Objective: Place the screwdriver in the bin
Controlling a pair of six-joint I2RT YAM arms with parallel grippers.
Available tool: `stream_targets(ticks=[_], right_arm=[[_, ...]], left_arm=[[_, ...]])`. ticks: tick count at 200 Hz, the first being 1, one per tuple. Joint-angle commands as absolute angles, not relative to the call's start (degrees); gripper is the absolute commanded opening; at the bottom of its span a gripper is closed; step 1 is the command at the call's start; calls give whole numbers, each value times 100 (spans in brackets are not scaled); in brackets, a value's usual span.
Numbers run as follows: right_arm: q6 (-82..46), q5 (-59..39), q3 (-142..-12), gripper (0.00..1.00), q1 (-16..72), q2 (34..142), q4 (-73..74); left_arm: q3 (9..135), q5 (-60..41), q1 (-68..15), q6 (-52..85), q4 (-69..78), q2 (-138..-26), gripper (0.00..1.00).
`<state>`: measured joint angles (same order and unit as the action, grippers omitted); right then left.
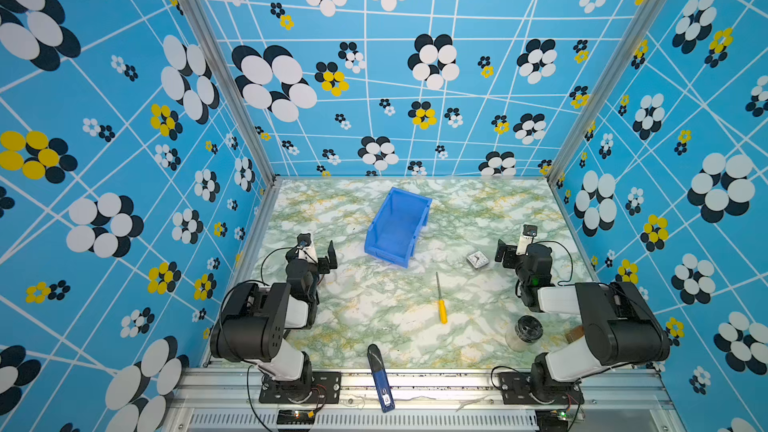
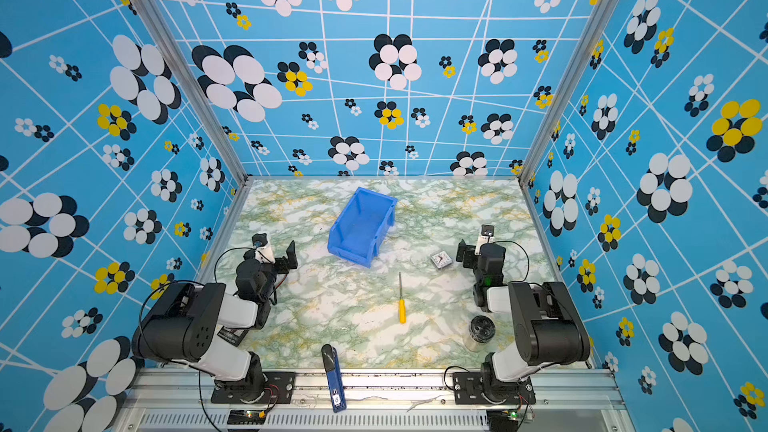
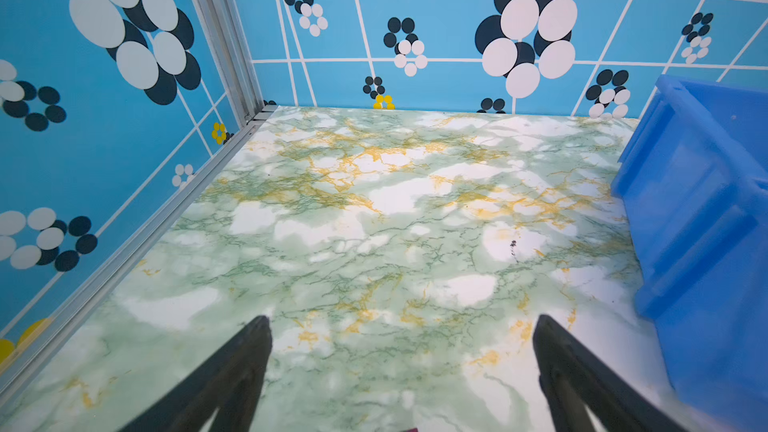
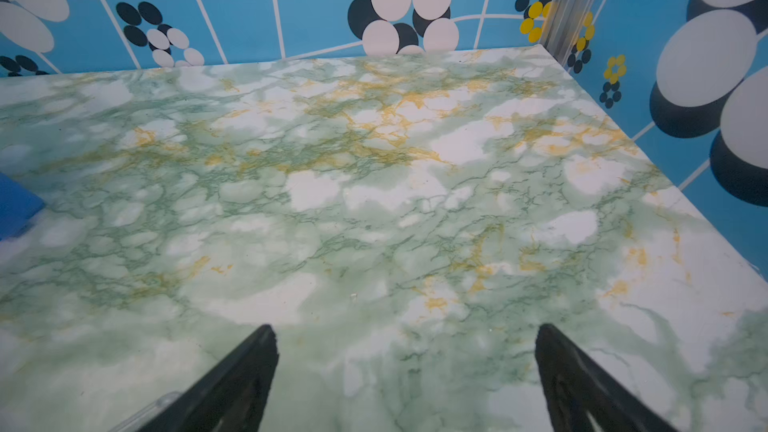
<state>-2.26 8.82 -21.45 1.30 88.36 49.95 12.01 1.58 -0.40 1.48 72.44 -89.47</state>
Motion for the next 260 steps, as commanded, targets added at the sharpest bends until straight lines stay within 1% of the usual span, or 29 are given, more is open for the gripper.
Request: stream_targets(ticks=[1, 135, 161, 205, 244, 260], right_arm=[[-183, 843, -2243, 99, 88, 8842, 5082], [-185, 843, -2246, 99, 88, 8843, 5080], [-180, 844, -2243, 99, 88, 8843, 5081], [-191, 848, -2241, 99, 88, 8848, 5074], [-185, 850, -2235, 99, 88, 8841, 5071], [-300, 1155, -2276, 99, 88, 8780, 5018]], left_arm=[[1134, 229, -48, 158, 7389, -9012, 99], [1101, 229, -50, 161, 7484, -9040, 99], [1064, 44, -49, 105, 7599, -9067, 99], [958, 302, -49, 176, 7879, -9141, 99], [1232, 437, -47, 219, 7180, -8977, 99], [1331, 466, -47, 237, 6934, -8930, 99]])
